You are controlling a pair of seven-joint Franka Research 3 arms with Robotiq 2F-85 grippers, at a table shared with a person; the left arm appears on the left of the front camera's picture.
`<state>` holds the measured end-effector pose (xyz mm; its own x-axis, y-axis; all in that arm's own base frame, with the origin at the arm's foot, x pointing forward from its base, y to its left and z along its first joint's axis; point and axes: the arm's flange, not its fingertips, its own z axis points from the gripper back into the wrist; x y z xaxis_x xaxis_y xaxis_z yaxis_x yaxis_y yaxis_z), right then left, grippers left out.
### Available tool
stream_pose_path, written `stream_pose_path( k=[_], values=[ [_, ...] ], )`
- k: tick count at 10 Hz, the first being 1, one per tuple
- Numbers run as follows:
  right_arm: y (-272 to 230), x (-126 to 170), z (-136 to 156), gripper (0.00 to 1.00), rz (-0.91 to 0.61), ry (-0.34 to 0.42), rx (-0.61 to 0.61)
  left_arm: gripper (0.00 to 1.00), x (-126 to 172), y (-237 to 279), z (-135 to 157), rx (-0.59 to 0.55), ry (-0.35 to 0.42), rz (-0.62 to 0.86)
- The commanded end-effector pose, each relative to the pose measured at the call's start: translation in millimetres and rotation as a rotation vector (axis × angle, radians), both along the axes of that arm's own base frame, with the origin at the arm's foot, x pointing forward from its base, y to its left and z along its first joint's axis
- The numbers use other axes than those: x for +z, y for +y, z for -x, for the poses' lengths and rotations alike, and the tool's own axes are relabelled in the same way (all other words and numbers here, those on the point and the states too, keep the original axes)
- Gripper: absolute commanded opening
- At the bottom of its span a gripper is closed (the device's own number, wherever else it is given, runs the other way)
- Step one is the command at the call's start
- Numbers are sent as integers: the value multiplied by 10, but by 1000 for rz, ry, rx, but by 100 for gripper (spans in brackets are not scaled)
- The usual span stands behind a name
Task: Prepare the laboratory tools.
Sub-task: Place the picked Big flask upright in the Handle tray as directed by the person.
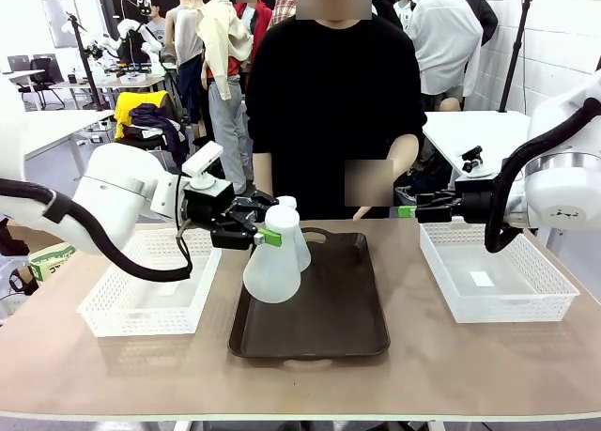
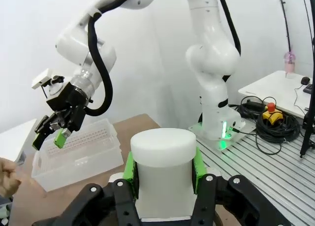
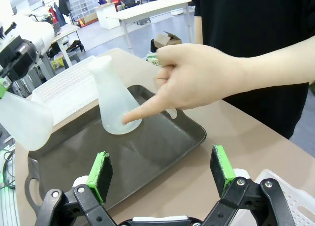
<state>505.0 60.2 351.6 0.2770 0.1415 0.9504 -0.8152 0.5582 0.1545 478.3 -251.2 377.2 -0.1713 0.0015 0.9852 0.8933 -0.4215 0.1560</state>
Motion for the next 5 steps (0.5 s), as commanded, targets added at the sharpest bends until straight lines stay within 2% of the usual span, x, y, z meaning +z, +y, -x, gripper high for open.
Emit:
stream_pose_path(
  k=[1,2,5],
  values=[
    [5,-10,10,100,1,3,-1,0,207,99,-22,-15,14,37],
    [5,-10,10,100,1,3,-1,0,0,0,0,0,0,0],
    [5,-10,10,100,1,3,-1,0,-6,18,-11,-6,8,8]
  ],
)
